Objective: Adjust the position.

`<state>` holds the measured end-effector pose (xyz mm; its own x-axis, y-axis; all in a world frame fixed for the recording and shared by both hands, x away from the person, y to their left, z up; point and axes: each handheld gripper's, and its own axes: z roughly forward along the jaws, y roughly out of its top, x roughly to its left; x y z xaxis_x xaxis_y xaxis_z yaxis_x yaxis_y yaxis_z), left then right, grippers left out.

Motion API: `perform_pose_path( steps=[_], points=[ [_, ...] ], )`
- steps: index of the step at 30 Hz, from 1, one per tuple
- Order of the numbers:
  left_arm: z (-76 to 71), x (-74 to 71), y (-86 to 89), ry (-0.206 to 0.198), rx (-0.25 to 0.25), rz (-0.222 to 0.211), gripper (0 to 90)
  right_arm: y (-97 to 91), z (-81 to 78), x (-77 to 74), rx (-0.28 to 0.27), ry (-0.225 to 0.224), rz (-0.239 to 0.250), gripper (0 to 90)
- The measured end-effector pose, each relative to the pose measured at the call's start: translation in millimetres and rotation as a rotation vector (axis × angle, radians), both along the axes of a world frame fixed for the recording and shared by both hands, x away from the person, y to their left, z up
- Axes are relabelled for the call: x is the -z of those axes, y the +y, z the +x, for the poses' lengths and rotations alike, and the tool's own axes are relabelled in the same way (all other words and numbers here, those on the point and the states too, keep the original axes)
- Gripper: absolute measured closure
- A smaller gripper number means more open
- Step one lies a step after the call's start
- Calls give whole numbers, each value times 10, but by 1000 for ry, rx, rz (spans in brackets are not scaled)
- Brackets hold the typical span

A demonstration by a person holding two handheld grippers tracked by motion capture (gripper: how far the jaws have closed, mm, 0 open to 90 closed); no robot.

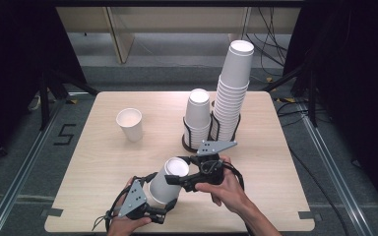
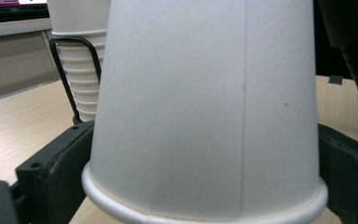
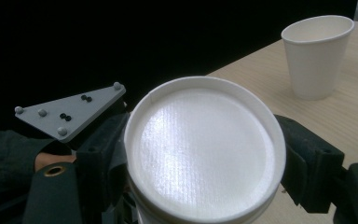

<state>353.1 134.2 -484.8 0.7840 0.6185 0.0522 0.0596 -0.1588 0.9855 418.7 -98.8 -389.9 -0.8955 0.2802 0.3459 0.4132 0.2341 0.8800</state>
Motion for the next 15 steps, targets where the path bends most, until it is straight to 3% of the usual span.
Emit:
perform_pose_path(
  steps=[2, 5, 6, 9, 12, 15],
  points=[
    [4, -1, 3, 1, 0, -4, 25, -5, 16, 16, 11, -2, 10, 262],
    [4, 4, -8, 7, 3, -10, 24, -1, 18, 40, 9, 34, 27, 262],
    [12, 12, -19, 0, 13, -23, 23, 2, 24, 47, 9, 23, 24, 263],
    [-3, -1, -9, 19, 11, -10, 22, 16, 1, 56, 15, 56, 29, 262],
    [15, 15, -21, 22, 18, -36, 20, 22, 8, 65, 11, 50, 42, 263],
    [15, 11, -8, 46, 7, -22, 10, 37, 7, 68, 5, 32, 45, 263]
  ],
)
